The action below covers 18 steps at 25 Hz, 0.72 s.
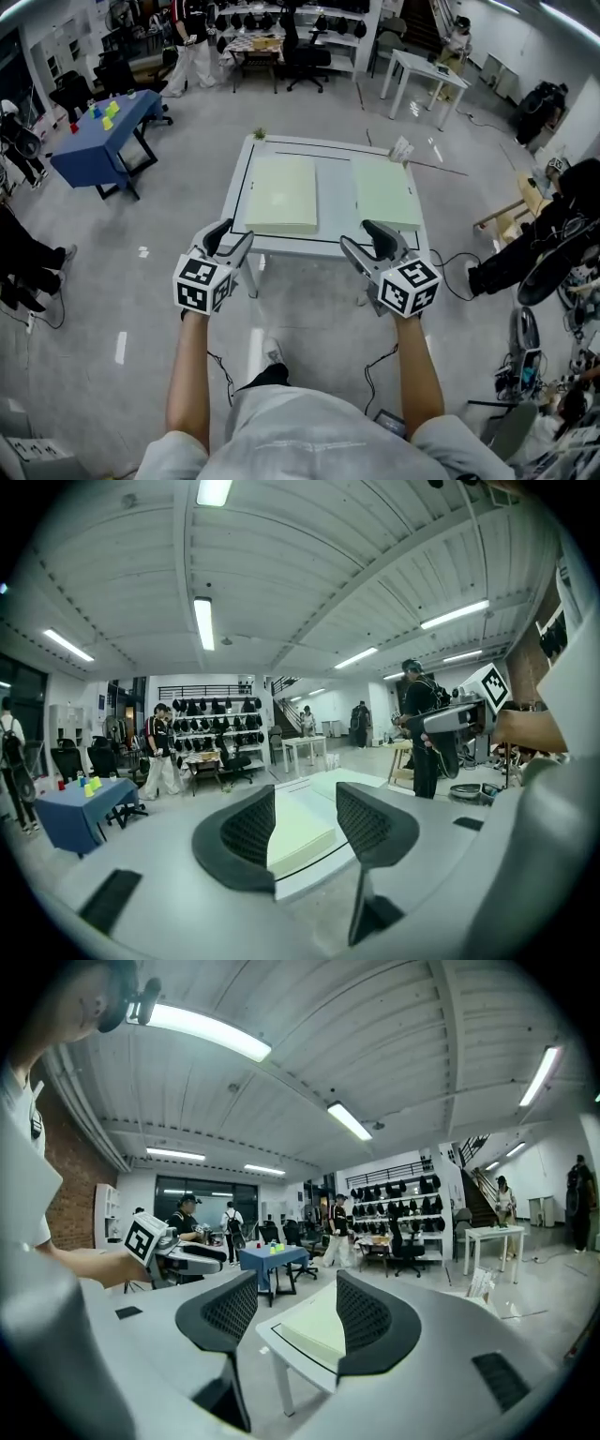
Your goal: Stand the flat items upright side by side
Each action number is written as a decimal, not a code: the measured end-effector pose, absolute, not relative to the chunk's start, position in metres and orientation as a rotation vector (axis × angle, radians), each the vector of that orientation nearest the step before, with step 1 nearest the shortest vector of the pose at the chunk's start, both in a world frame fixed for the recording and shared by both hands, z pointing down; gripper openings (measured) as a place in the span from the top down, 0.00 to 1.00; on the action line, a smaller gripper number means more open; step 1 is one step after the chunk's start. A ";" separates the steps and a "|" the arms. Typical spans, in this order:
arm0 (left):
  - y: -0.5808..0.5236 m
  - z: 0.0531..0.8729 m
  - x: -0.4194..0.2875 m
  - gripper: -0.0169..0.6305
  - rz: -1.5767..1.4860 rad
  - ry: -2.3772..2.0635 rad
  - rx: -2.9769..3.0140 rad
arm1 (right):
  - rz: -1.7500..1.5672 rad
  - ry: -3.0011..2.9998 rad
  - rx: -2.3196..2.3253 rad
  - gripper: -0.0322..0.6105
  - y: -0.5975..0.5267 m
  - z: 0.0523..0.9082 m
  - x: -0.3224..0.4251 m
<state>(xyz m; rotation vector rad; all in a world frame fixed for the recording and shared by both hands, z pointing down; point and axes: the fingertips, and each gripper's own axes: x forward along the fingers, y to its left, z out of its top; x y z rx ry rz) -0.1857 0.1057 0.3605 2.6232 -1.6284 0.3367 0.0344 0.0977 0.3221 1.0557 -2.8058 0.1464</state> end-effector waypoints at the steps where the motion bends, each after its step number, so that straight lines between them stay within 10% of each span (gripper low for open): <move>1: 0.092 0.361 -0.192 0.64 0.333 -1.625 2.622 | 0.166 -2.812 1.056 0.53 0.084 0.322 0.027; 18: -0.050 0.394 -0.257 0.59 0.321 -1.468 2.591 | 0.428 -2.771 1.088 0.46 -0.058 0.357 -0.043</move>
